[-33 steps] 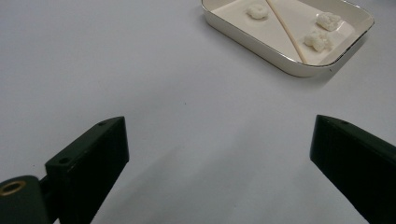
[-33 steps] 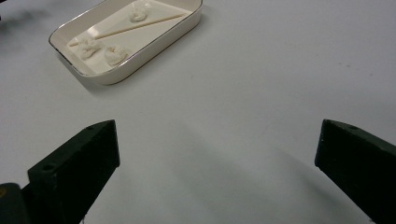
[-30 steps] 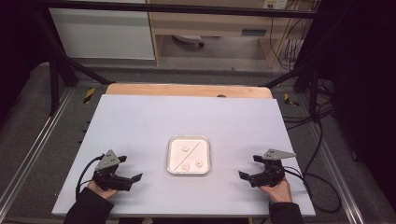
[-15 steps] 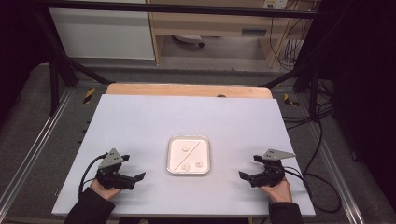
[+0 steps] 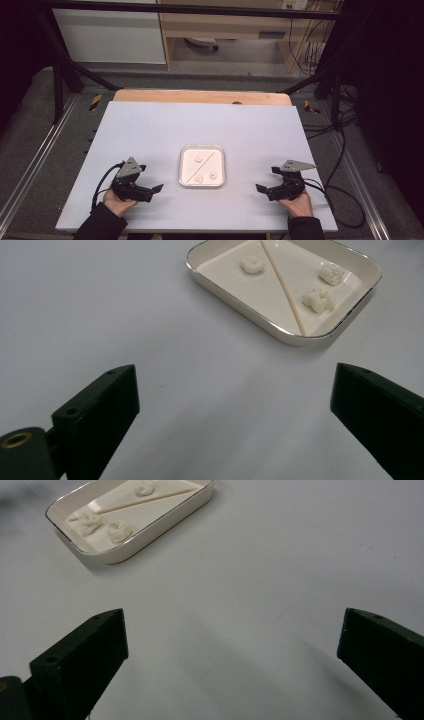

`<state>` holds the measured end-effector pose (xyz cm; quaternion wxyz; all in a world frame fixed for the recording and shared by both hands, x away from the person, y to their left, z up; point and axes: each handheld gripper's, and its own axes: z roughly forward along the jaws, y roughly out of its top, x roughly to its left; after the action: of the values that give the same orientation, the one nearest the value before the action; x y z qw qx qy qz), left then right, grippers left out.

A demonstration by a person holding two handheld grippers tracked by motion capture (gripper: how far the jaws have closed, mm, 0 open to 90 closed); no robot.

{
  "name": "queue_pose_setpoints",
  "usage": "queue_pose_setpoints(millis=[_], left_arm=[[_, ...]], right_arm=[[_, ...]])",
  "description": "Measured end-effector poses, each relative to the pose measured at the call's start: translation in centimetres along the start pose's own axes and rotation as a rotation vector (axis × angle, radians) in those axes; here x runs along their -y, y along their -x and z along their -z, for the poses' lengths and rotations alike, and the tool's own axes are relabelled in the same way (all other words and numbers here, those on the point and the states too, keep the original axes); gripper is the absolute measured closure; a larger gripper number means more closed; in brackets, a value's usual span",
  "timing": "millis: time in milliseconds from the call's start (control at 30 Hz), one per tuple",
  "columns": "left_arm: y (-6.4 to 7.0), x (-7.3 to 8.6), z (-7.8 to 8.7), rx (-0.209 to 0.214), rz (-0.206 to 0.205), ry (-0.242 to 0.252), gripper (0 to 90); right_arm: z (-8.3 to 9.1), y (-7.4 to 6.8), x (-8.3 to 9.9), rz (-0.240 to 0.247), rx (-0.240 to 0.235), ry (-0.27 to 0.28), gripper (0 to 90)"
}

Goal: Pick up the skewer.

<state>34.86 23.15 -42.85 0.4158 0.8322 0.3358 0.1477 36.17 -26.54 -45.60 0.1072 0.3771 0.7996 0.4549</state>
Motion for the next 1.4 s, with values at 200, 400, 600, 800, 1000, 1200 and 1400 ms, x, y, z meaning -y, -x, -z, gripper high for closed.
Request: queue_pose_setpoints(millis=[200, 400, 600, 800, 1000, 1200, 1400], left_arm=[[0.9, -1.2, -0.4, 0.009, -0.018, -0.007, 5.5], [1.6, -2.7, -1.0, 0.008, -0.031, -0.01, 5.8], [2.5, -4.2, -2.0, 0.012, -0.037, -0.017, 6.3], [3.1, -5.3, -3.3, 0.016, -0.043, -0.036, 7.2], [3.4, -6.0, -4.7, 0.014, -0.041, -0.054, 10.2], [3.5, -6.5, -6.1, -0.01, -0.03, -0.094, 14.7], [3.9, -6.7, -7.3, 0.004, -0.014, -0.125, 26.4]], right_arm=[[0.0, 0.0, 0.0, 0.0, -0.002, 0.002, 0.6], [0.0, 0.0, 0.0, 0.001, -0.001, 0.003, 0.6], [0.0, 0.0, 0.0, 0.001, -0.002, -0.003, 0.6], [-0.1, 0.0, 0.0, 0.006, 0.001, -0.005, 0.6], [-0.1, 0.0, 0.0, 0.005, 0.001, -0.01, 0.6], [-0.1, 0.0, 0.0, 0.006, 0.001, -0.011, 0.6], [-0.1, 0.0, 0.0, 0.007, 0.001, -0.01, 0.6]])
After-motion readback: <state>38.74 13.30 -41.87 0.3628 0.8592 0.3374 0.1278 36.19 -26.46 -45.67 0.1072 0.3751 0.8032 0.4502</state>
